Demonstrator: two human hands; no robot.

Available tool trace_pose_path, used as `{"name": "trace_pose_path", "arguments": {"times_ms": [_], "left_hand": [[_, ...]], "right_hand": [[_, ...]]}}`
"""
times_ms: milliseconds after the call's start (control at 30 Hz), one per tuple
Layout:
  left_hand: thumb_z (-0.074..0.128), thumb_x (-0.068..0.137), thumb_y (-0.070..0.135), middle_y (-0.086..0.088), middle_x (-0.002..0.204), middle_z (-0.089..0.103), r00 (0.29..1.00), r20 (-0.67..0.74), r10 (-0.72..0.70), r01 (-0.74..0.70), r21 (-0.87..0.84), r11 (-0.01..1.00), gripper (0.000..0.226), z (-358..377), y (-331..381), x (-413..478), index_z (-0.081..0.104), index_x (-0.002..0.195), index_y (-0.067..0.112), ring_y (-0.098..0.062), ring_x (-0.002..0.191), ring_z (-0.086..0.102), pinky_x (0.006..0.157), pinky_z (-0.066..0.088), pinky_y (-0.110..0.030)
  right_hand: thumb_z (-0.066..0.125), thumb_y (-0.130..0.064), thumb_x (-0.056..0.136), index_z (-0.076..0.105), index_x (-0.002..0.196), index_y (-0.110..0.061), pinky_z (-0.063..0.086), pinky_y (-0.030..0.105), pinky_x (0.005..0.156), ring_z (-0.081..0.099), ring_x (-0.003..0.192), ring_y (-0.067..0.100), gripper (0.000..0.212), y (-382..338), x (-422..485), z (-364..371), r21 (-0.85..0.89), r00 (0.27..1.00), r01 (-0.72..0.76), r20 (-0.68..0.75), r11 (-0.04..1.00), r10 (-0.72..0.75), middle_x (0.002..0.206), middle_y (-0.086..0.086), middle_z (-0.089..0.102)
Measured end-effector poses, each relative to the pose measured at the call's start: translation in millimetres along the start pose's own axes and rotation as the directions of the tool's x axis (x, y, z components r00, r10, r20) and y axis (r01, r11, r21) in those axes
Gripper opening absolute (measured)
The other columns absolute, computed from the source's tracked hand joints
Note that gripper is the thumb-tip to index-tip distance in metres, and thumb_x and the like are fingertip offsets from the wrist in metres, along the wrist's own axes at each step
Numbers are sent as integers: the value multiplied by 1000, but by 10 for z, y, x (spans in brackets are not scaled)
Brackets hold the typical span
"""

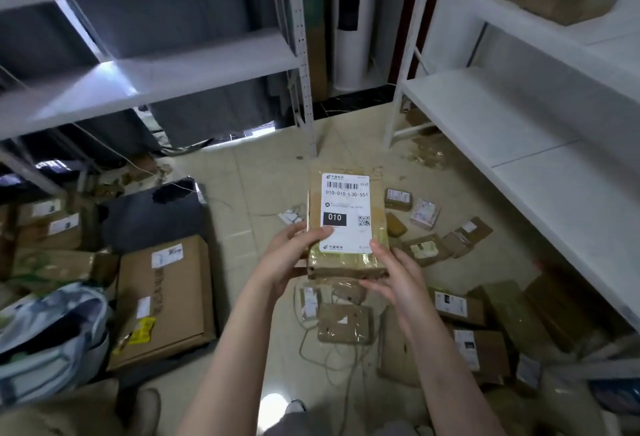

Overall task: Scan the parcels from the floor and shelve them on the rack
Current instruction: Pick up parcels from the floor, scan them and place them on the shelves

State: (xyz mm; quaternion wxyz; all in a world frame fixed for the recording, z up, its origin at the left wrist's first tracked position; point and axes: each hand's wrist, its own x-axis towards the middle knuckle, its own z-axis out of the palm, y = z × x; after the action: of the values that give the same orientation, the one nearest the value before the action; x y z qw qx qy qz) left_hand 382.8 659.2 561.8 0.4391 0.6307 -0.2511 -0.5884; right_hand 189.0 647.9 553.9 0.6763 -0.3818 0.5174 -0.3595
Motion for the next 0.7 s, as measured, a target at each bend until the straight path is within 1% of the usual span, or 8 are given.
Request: {"name": "trace_pose_path", "arguments": {"times_ms": [133,200,267,333,467,533,633,700], "left_hand": [[84,58,51,-2,107,76,996,-83,24,-28,-42,999,89,-538,-33,-37,57,135,15,-17,87,73,62,54,-29],[85,55,53,-3,108,76,992,-121,26,-35,-69,997,94,-720,-53,-30,56,137,16,-20,92,73,65,54,-31],[86,60,48,-2,106,77,988,-148,35,-49,-95,994,87,-848,-32,-19,57,136,17,-21,93,73,69,54,-34],[86,69,39,-1,103,78,986,-164,39,-60,-125,990,77,-948,25,22,55,136,19,-23,95,73,77,56,-38],[83,77,29,-1,100,79,980,-193,45,-83,-191,978,67,-1052,182,154,52,136,22,-27,100,72,91,55,-45],[87,70,32,-3,103,78,979,-195,51,-91,-204,975,75,-1065,265,268,53,136,20,-28,101,72,90,55,-45],[84,77,27,-2,99,78,975,-213,69,-116,-216,969,65,-1015,416,455,52,134,22,-27,99,72,89,56,-44],[80,81,24,2,91,79,975,-207,83,-129,-217,968,60,-920,526,577,50,133,24,-24,95,72,87,55,-43]], "right_hand": [[70,-44,83,52,88,-39,51,12,55,68,99,18,19,78,51,529,-3,1000,-1,30,1000,1,95,-19,63],[73,-45,79,58,93,-36,57,18,64,70,100,17,22,103,111,698,-19,998,-9,57,1000,10,100,-12,70],[76,-51,71,63,103,-31,60,29,77,70,104,17,40,89,177,827,-38,996,-11,92,999,15,114,-4,71],[77,-51,70,62,104,-31,61,34,82,70,104,17,42,46,263,918,-40,992,-14,123,999,19,118,-2,70],[74,-38,82,55,98,-33,60,33,81,71,100,18,25,-105,483,1039,-69,982,6,187,998,7,107,-7,68],[74,-32,84,53,100,-30,60,35,82,71,95,16,27,-199,625,1063,-77,980,17,199,997,-2,104,-7,67],[74,-27,83,52,98,-29,60,39,84,72,87,14,27,-362,835,1040,-82,977,33,211,996,-14,97,-8,67],[76,-31,78,52,100,-27,58,43,88,71,91,16,33,-481,955,979,-85,973,49,227,995,-29,98,-7,67]]}}
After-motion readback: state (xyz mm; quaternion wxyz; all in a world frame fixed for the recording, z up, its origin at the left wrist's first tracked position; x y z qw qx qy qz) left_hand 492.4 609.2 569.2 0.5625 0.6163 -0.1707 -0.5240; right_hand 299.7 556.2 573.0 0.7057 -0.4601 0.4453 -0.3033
